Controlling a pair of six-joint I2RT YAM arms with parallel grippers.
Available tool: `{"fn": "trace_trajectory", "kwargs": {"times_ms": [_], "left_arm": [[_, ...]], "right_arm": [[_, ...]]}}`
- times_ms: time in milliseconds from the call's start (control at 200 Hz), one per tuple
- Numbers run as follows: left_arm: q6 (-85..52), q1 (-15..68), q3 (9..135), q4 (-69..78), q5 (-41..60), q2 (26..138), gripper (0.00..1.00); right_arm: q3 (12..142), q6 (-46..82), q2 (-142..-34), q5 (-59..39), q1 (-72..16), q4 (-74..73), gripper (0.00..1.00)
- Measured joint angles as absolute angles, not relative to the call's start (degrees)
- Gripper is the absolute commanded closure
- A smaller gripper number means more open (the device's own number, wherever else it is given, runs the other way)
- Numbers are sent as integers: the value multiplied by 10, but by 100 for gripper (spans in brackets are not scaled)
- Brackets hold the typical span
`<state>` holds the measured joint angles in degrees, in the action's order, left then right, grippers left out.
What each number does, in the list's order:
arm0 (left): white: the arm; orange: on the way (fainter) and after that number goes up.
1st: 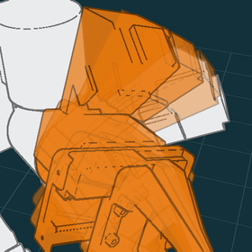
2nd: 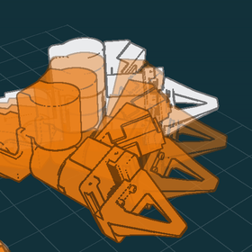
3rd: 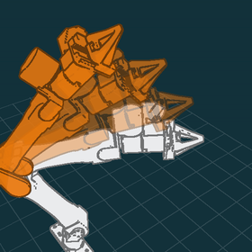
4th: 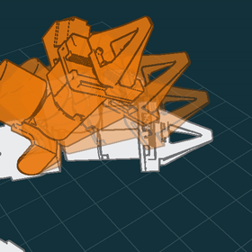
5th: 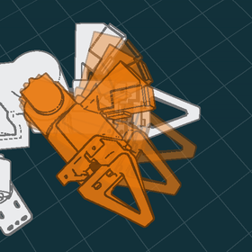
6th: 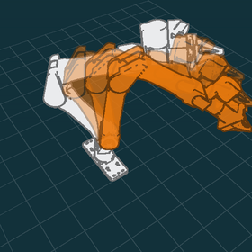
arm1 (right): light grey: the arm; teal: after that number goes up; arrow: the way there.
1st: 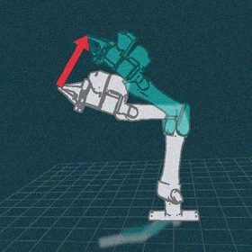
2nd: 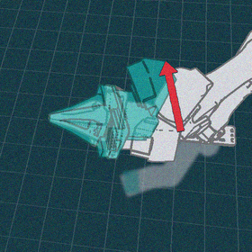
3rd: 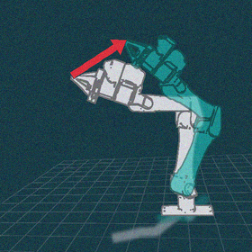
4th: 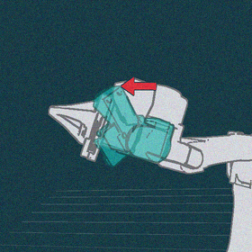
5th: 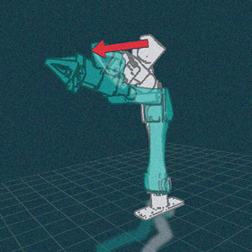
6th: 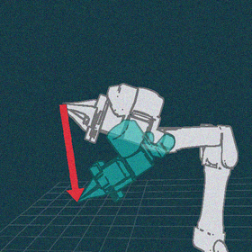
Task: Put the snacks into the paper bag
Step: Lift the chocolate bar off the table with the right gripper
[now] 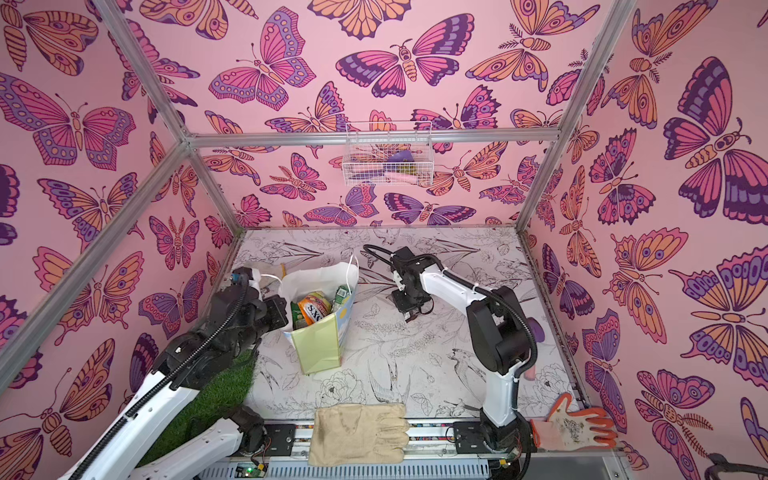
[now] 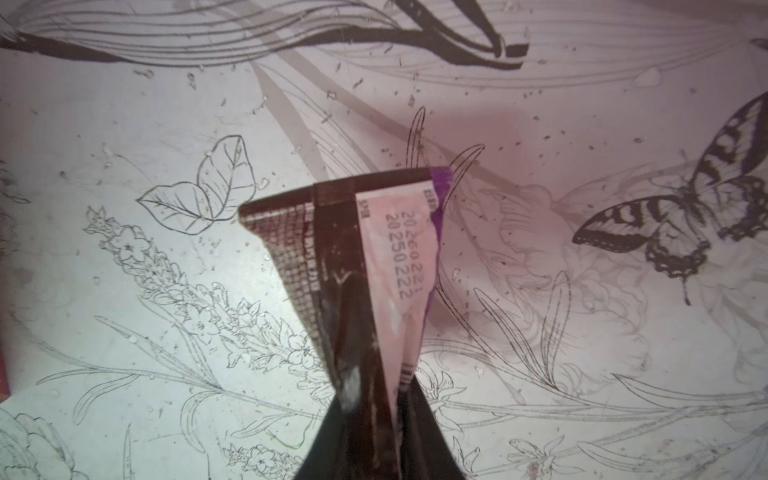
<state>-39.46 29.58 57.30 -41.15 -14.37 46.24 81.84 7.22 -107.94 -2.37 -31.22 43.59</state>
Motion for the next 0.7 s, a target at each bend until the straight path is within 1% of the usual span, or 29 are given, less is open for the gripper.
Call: {"fn": "trace_trajectory", "kwargs": {"times_ms": [265,396,701], "left_arm": [[-395,296,573,-411,-143,462,100],[-395,296,573,-411,-143,462,100],[-395,296,573,-411,-143,462,100]], "right_arm": [[819,77,-1027,-27,-313,444,87],[821,78,-1001,-33,-313,448,87],[848,92,-931,-67,-315,457,91]]}}
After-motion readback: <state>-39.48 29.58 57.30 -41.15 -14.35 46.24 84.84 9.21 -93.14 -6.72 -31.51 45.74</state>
